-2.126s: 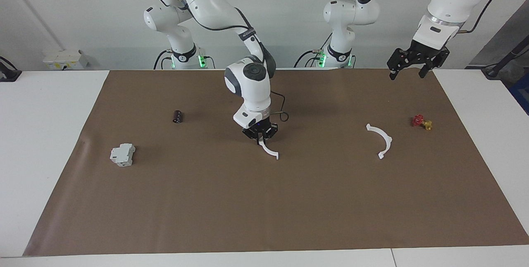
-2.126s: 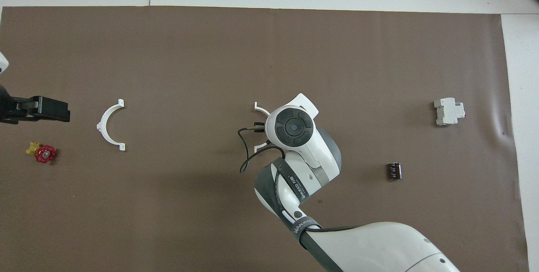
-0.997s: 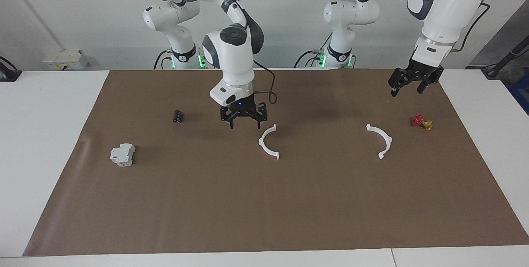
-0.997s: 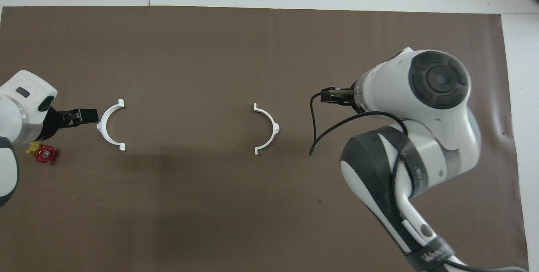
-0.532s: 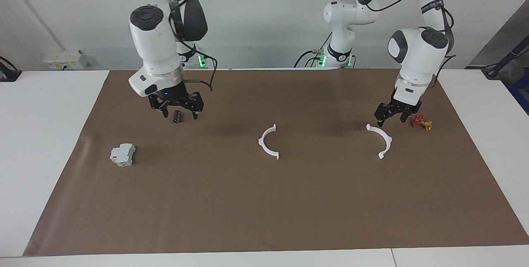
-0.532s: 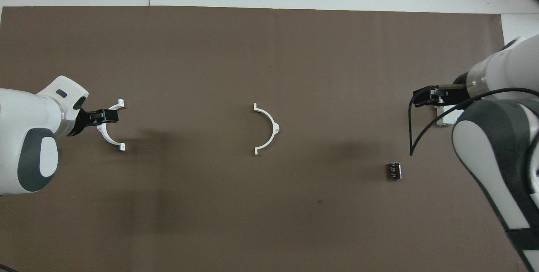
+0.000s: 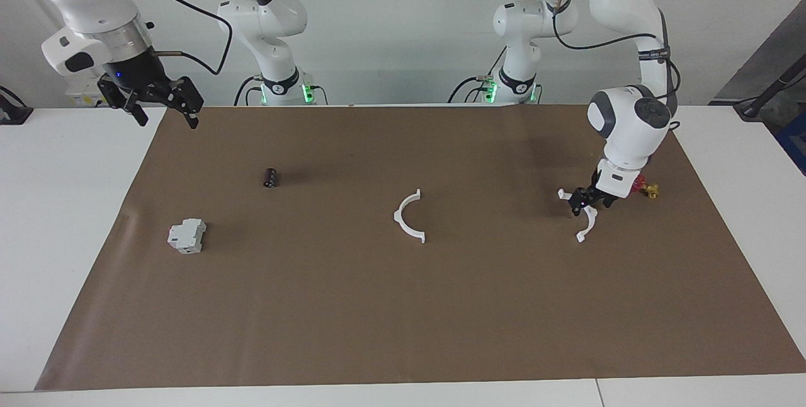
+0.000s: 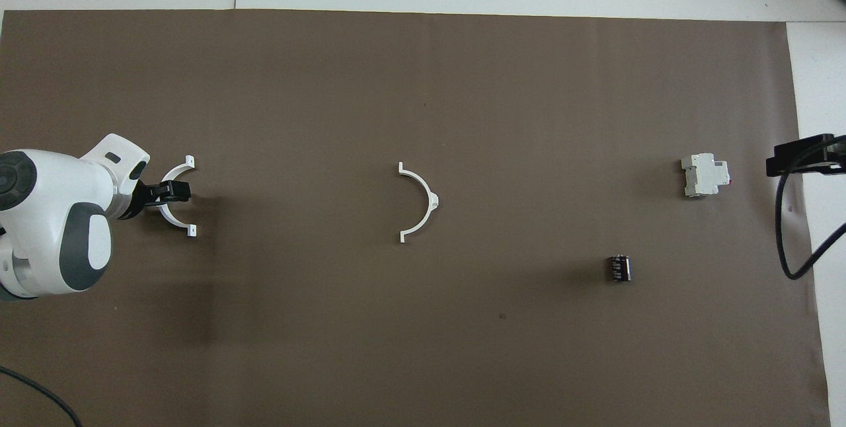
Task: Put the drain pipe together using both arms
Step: 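Lift the other clamp half with the left gripper toward the placed half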
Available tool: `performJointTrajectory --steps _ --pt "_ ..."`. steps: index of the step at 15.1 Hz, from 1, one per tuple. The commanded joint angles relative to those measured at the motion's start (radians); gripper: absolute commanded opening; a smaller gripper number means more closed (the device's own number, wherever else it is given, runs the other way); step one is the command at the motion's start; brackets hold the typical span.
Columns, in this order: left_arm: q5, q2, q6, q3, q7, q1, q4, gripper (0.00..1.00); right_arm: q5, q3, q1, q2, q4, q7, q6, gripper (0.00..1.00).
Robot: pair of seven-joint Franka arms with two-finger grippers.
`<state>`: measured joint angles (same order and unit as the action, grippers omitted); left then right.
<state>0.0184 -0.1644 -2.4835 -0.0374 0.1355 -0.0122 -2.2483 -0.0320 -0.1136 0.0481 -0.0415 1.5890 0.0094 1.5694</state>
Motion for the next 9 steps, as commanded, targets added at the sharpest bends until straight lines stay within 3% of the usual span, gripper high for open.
performJointTrajectory --steps 1,5,6,8,9 --pt "-0.002 0.016 -0.025 0.004 -0.002 0.001 -0.025 1.00 0.001 0.017 -0.013 0.014 -0.004 0.000 -0.002 1.00" --pt "-0.002 0.016 -0.025 0.004 -0.002 0.000 -0.027 1.00 0.006 0.026 -0.007 0.012 -0.013 0.001 -0.038 1.00" --pt "-0.002 0.016 -0.025 0.004 -0.002 0.001 -0.027 0.95 0.018 0.028 -0.004 0.012 -0.014 0.015 -0.043 1.00" --pt "-0.002 0.016 -0.021 0.004 -0.002 -0.002 -0.027 0.71 0.029 0.028 -0.004 0.012 -0.011 0.029 -0.034 1.00" --pt "-0.002 0.017 -0.020 0.004 -0.002 -0.005 -0.027 0.53 0.029 0.028 -0.002 0.012 -0.006 0.029 -0.031 1.00"
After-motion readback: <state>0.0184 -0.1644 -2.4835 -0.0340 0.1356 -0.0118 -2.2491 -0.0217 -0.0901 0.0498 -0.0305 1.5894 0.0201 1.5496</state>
